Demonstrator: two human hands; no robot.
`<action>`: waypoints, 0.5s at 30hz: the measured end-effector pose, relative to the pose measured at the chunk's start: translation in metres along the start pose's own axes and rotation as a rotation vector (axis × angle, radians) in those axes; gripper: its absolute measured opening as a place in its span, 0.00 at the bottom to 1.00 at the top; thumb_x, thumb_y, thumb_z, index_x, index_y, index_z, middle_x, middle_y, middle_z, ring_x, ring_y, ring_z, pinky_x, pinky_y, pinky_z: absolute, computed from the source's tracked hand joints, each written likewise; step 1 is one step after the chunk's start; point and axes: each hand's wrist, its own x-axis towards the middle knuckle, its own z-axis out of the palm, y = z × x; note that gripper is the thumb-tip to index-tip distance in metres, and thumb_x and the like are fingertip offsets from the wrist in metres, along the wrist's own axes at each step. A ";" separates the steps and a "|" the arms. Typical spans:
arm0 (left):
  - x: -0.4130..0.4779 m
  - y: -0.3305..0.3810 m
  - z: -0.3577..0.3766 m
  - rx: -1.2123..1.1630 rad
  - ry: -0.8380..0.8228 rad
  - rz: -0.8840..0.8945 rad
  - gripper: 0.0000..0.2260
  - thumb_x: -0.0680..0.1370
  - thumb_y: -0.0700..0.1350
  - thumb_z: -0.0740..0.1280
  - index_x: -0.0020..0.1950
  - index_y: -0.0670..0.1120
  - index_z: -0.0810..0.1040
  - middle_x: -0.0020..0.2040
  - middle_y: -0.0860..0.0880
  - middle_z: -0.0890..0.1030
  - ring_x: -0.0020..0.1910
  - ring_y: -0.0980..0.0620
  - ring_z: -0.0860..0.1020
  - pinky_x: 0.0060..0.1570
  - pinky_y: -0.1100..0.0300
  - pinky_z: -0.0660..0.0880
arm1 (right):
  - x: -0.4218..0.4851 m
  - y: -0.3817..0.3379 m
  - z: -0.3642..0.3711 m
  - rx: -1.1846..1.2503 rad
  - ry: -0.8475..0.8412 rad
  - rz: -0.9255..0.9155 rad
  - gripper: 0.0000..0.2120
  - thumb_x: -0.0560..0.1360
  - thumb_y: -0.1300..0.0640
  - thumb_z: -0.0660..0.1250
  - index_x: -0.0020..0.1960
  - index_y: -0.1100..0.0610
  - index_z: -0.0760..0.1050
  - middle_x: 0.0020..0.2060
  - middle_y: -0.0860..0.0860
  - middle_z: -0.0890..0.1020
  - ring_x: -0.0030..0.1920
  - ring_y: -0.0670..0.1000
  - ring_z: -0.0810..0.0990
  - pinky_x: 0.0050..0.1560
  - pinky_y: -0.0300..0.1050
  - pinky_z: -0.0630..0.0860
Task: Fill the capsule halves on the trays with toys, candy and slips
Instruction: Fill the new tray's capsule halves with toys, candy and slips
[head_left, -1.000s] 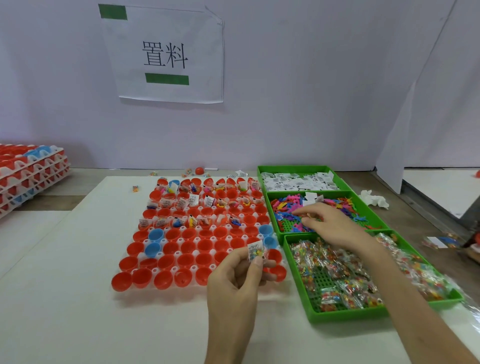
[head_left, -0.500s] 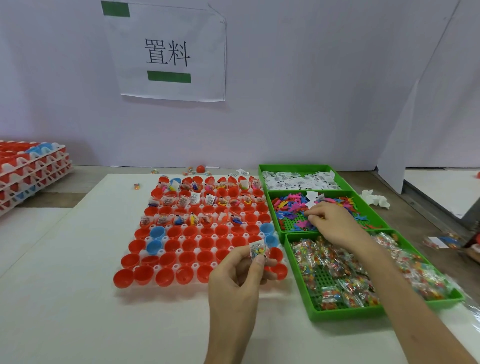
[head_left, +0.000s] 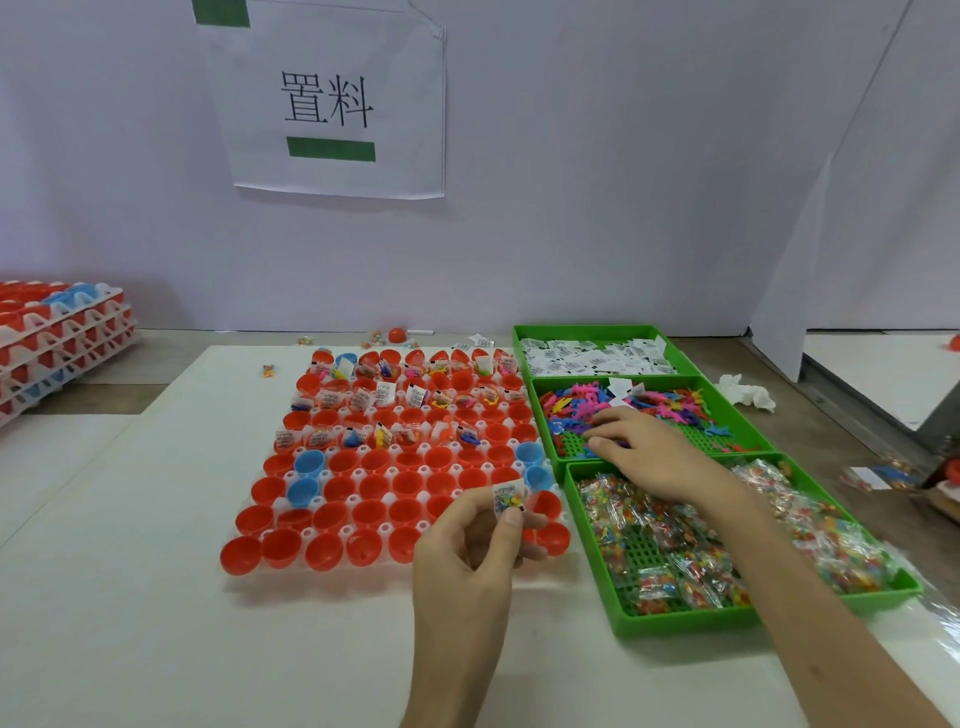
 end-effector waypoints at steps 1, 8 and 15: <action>0.000 0.000 0.000 0.004 -0.002 -0.001 0.06 0.81 0.37 0.66 0.51 0.46 0.82 0.42 0.48 0.87 0.39 0.47 0.85 0.40 0.58 0.82 | 0.000 0.001 0.000 0.001 0.006 -0.001 0.17 0.84 0.48 0.58 0.68 0.50 0.77 0.72 0.46 0.70 0.69 0.49 0.70 0.72 0.60 0.63; 0.000 0.000 -0.001 0.016 -0.017 -0.001 0.08 0.81 0.36 0.64 0.49 0.47 0.81 0.43 0.47 0.86 0.39 0.47 0.84 0.42 0.52 0.83 | 0.001 0.003 0.000 0.133 0.182 0.011 0.14 0.81 0.59 0.64 0.66 0.56 0.79 0.65 0.51 0.79 0.60 0.50 0.78 0.62 0.41 0.71; 0.000 0.001 0.000 -0.010 -0.034 0.008 0.09 0.81 0.36 0.64 0.49 0.47 0.82 0.43 0.47 0.86 0.39 0.46 0.84 0.42 0.56 0.83 | -0.001 0.010 -0.003 0.273 0.410 0.048 0.14 0.71 0.66 0.75 0.45 0.47 0.83 0.42 0.45 0.83 0.41 0.40 0.79 0.39 0.32 0.73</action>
